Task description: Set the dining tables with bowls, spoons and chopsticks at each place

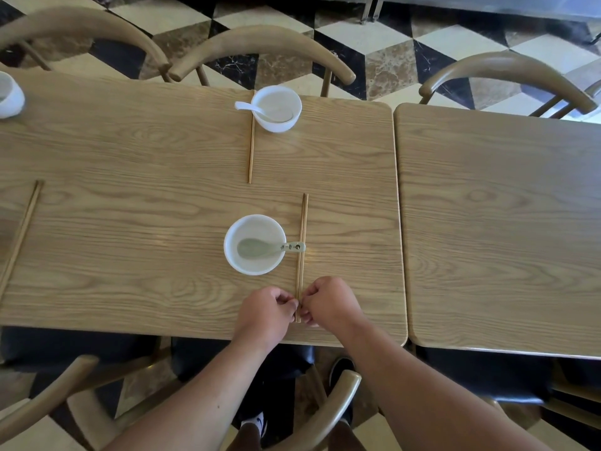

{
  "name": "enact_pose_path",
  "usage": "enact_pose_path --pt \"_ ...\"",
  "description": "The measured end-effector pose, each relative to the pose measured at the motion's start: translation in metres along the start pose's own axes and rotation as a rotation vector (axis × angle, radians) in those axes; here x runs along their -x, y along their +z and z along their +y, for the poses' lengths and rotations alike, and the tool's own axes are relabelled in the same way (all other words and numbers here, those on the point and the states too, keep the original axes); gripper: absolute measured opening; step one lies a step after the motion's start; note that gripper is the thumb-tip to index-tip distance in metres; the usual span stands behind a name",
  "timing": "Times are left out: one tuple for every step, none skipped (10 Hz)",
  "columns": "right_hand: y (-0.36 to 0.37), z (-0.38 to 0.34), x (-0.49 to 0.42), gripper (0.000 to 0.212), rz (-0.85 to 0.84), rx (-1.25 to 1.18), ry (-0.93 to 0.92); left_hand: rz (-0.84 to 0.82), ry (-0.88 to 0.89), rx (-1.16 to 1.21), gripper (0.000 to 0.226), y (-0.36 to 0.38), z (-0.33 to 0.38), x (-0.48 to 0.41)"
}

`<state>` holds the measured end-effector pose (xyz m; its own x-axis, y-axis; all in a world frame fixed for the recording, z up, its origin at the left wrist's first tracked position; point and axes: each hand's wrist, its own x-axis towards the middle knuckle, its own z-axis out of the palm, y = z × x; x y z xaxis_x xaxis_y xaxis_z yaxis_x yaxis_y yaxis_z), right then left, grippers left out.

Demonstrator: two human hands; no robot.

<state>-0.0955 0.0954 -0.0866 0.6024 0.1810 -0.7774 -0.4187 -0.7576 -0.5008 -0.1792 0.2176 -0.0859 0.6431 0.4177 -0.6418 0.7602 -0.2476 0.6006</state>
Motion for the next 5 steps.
enact_pose_path --pt "0.0 -0.001 0.003 0.013 0.001 -0.012 0.01 -0.003 0.002 -0.006 0.014 -0.001 0.0 0.0" --pt "-0.001 -0.002 0.008 0.013 0.005 -0.025 0.012 0.001 0.032 -0.071 0.011 -0.001 0.004 0.004" --pt "-0.004 -0.005 0.016 0.012 0.0 -0.021 0.016 -0.007 0.092 -0.183 0.013 -0.003 0.009 0.011" --pt "-0.008 -0.006 0.026 0.015 -0.006 0.014 -0.005 -0.011 0.136 -0.268 0.02 -0.01 0.015 0.017" --pt "-0.011 -0.007 0.036 0.016 0.041 0.103 -0.082 -0.018 0.135 -0.288 0.021 -0.019 0.023 0.024"
